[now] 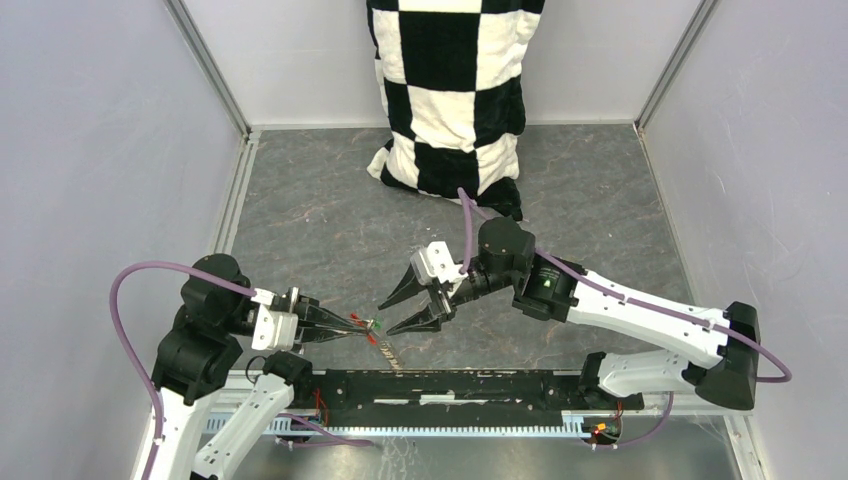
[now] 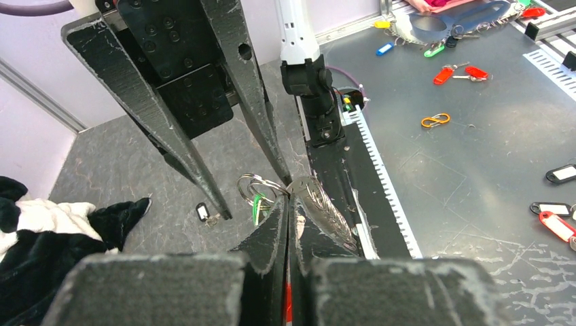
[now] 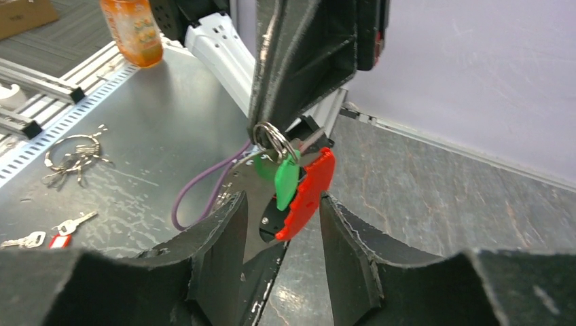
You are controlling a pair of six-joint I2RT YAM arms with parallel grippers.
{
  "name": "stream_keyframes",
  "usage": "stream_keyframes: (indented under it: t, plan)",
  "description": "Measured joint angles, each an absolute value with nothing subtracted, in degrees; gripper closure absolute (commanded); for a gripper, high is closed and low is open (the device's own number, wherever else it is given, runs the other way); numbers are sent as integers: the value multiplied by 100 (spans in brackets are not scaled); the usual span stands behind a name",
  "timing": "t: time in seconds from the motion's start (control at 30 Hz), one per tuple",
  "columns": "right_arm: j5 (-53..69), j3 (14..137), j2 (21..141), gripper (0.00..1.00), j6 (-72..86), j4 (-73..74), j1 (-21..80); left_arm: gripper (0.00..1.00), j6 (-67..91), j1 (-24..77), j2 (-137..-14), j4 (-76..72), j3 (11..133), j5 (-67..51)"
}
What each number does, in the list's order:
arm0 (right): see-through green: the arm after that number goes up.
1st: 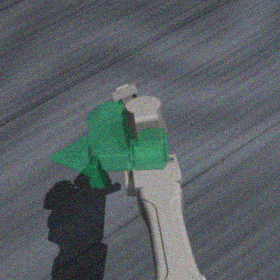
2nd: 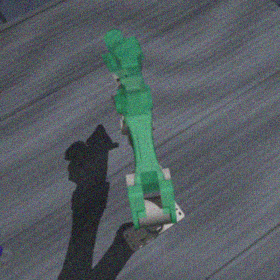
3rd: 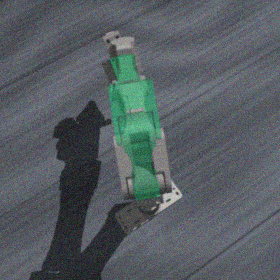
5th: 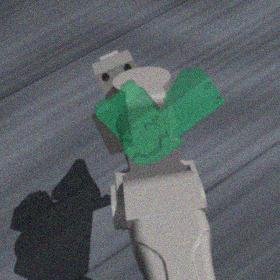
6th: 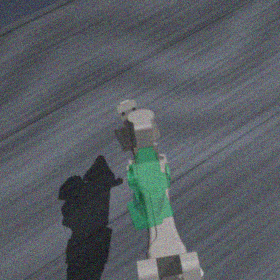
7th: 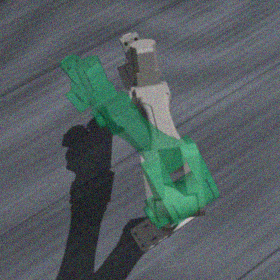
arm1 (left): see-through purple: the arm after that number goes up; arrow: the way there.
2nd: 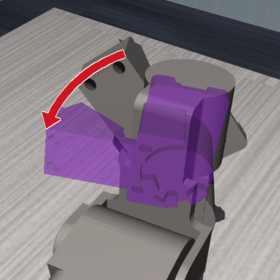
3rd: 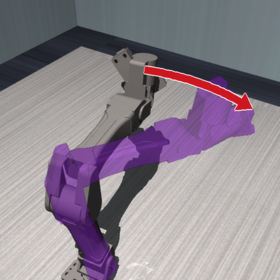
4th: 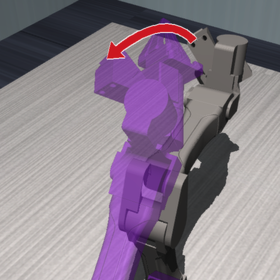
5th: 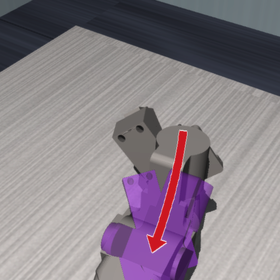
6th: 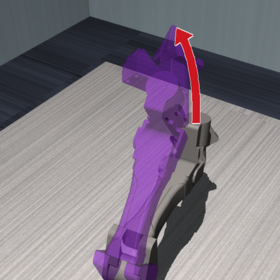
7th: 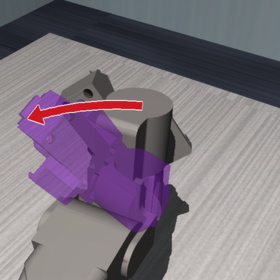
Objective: Put the keys on the keyring
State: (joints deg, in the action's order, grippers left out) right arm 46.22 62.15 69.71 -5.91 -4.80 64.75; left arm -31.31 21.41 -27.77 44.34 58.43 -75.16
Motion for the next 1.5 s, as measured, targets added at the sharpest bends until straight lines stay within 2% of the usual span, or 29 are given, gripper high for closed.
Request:
stream_keyframes:
  t: [0.3, 0.57, 0.67, 0.77, 1.1, 1.27, 1.5]
  plan:
    - [4117, 6198, 6785, 40, -733, -449, 6475, 98, -3131, 2141, -2781, 4434, 5848, -7533]
    - [4254, 6010, 6888, 42, -482, -969, 6479, 98, -3131, 2141, -2803, 4431, 5859, -7535]
    - [4303, 6007, 6952, 52, -364, -1133, 6488, 98, -3131, 2141, -2803, 4431, 5865, -7535]
    - [4362, 6007, 7002, 66, -250, -1332, 6490, 98, -3131, 2141, -2803, 4429, 5876, -7535]
    - [4475, 6012, 7135, 98, -115, -1485, 6506, 98, -3131, 2141, -2803, 4425, 5887, -7535]
    - [4506, 6045, 7133, 99, -202, -1356, 6514, 98, -3131, 2141, -2803, 4425, 5887, -7535]
    - [4600, 6095, 7116, 91, -233, -1282, 6514, 98, -3131, 2141, -2803, 4425, 5887, -7535]
